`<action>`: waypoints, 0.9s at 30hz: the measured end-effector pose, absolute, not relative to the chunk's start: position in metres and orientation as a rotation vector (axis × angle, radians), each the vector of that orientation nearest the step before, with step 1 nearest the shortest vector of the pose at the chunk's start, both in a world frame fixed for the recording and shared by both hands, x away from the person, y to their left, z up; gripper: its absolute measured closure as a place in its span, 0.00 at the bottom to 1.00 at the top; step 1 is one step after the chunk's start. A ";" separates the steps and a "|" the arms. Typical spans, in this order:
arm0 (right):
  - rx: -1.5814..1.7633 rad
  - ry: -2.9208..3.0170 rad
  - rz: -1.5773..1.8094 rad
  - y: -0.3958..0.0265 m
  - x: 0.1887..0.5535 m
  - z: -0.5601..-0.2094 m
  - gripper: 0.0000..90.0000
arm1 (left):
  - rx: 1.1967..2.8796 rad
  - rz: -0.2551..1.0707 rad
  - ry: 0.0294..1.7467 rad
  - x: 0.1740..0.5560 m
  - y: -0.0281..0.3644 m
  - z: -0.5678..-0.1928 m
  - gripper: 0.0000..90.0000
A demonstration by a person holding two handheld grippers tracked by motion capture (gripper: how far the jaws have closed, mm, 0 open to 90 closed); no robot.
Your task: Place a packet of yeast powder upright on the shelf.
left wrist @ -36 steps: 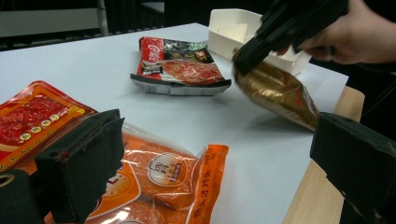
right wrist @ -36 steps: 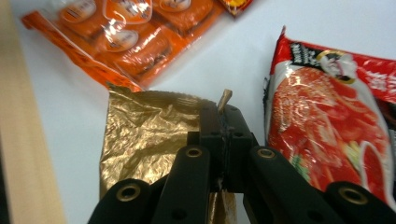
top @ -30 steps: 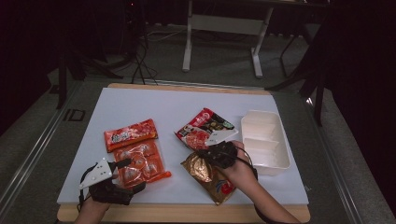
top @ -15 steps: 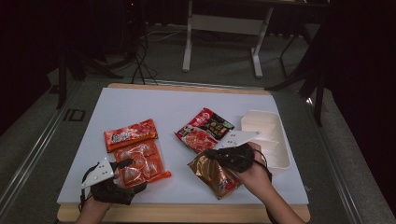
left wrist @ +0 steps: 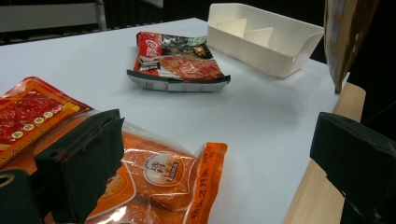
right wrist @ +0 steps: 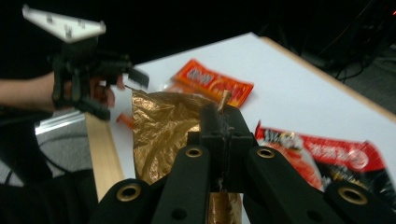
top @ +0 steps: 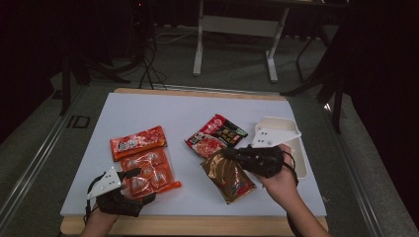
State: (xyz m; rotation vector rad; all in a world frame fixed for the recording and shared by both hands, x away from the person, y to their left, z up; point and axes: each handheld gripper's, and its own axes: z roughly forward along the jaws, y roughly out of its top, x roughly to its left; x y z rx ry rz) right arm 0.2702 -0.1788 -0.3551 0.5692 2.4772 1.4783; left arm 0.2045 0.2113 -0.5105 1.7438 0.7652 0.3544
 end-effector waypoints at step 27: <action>0.765 2.239 1.458 -0.198 0.346 -0.321 1.00 | 1.740 0.352 0.768 0.204 0.212 -0.511 0.03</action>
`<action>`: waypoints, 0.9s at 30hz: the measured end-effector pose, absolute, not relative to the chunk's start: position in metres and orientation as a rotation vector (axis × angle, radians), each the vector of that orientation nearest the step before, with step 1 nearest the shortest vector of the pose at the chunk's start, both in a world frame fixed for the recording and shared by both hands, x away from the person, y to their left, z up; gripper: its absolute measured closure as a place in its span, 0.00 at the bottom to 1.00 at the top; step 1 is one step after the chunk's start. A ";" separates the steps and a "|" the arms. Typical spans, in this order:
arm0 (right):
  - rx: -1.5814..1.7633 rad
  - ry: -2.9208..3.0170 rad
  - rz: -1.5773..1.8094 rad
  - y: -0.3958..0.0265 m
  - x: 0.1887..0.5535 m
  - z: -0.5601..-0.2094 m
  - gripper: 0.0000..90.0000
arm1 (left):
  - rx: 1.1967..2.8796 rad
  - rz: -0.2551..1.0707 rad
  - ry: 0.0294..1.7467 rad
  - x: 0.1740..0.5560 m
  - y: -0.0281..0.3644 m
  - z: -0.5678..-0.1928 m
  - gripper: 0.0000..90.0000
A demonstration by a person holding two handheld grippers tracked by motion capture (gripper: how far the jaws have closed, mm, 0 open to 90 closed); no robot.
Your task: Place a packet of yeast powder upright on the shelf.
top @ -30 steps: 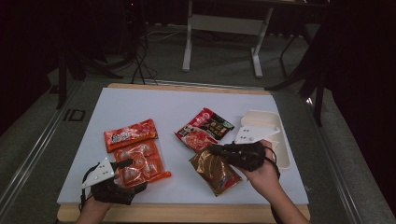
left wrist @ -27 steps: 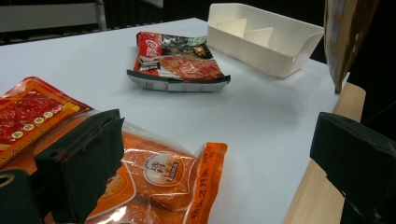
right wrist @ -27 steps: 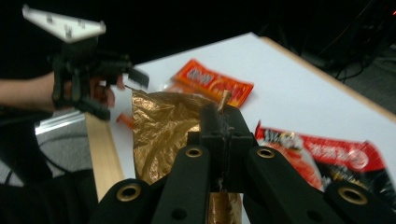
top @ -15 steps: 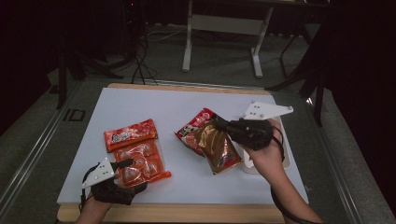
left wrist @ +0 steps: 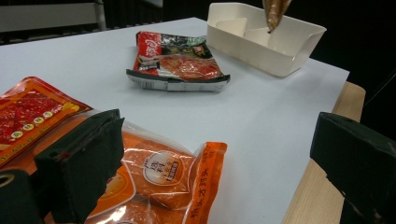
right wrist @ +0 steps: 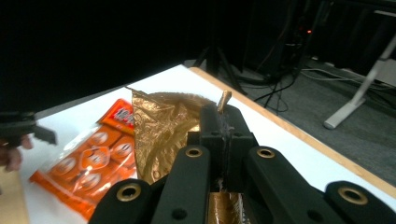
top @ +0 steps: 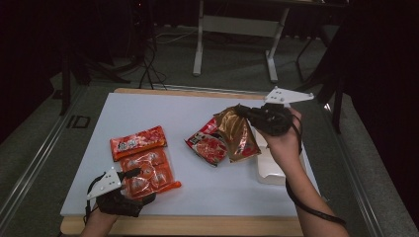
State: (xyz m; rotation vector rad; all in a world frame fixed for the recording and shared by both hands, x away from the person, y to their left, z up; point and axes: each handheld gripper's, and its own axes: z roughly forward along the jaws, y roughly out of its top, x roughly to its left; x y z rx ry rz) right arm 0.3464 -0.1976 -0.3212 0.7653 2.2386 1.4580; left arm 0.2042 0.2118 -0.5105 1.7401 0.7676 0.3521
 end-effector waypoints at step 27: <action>1.009 2.003 1.457 -0.258 0.409 -0.314 1.00 | 1.735 0.348 0.774 0.205 0.212 -0.511 0.03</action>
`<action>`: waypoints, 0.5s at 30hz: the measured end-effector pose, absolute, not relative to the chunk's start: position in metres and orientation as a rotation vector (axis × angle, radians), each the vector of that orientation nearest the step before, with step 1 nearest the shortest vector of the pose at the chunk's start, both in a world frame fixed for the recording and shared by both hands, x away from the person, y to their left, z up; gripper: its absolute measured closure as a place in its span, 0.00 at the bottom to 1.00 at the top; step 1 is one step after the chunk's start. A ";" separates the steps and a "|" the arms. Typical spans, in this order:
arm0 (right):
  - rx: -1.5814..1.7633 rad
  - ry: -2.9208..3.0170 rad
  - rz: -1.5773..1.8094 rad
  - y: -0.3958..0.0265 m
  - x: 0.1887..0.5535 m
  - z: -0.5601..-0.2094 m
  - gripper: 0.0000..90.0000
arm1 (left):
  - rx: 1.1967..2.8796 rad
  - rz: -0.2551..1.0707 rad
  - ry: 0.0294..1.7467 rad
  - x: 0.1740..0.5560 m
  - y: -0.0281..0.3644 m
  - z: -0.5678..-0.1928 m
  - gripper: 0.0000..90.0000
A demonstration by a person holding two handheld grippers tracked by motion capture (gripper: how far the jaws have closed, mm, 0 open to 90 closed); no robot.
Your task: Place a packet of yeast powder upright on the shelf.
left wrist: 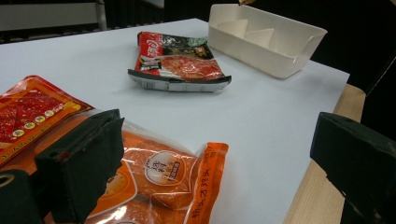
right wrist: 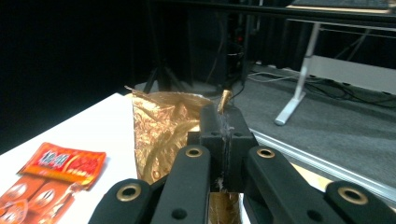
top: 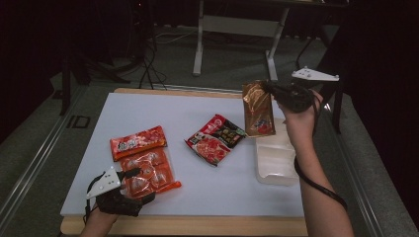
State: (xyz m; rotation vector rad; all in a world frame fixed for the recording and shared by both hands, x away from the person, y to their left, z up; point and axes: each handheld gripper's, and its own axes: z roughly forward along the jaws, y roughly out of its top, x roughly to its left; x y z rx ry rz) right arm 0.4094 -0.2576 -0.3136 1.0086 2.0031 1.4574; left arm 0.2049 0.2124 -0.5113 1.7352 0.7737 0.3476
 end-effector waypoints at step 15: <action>1.146 1.912 1.385 -0.292 0.445 -0.328 1.00 | 1.735 0.343 0.779 0.205 0.213 -0.512 0.03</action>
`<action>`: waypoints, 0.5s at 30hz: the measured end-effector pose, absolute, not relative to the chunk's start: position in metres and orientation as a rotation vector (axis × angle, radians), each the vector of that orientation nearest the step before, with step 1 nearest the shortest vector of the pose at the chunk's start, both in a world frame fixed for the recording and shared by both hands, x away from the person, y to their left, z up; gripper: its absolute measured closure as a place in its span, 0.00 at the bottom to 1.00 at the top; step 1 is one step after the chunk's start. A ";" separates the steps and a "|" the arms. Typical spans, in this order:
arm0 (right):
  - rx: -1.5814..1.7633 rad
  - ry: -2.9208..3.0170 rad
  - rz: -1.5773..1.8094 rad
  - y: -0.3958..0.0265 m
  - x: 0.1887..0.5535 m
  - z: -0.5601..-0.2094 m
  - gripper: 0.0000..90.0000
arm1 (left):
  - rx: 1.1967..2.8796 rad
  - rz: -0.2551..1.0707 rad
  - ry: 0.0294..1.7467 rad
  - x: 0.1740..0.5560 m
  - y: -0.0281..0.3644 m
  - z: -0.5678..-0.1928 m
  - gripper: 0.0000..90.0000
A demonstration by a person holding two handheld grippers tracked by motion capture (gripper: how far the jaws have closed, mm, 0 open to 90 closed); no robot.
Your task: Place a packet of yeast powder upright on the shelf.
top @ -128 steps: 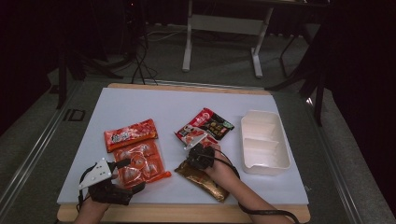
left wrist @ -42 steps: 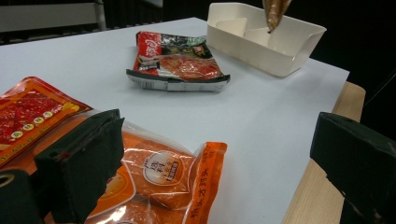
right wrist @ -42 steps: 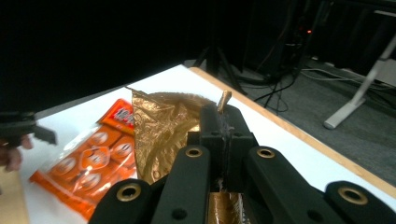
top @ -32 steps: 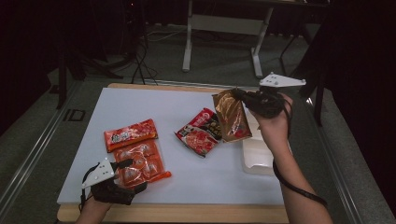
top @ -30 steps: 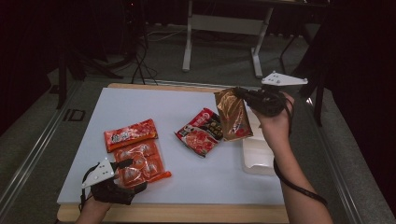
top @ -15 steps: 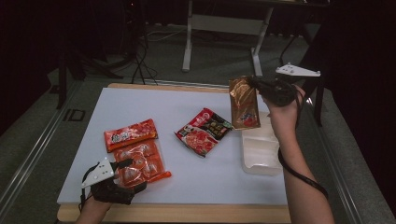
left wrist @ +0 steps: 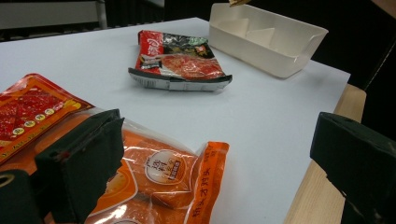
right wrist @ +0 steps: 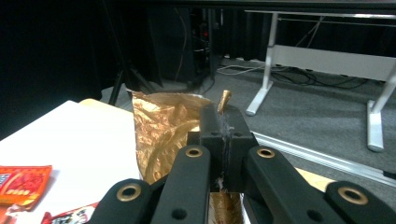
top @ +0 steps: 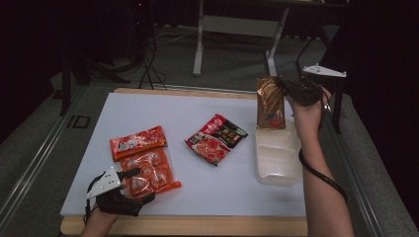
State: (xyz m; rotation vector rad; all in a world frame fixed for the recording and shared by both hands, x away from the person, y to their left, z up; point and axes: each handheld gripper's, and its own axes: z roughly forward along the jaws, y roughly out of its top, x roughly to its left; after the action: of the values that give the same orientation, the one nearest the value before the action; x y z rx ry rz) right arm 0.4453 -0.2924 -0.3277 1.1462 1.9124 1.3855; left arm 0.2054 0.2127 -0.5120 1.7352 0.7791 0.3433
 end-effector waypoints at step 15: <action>1.252 1.845 1.365 -0.317 0.475 -0.352 0.99 | 1.737 0.334 0.782 0.205 0.213 -0.512 0.03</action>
State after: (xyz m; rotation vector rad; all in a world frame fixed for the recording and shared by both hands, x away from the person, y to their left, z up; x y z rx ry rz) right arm 0.4754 -0.3169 -0.3521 1.2517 1.8448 1.3653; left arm 0.2049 0.2131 -0.5123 1.7368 0.7817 0.3341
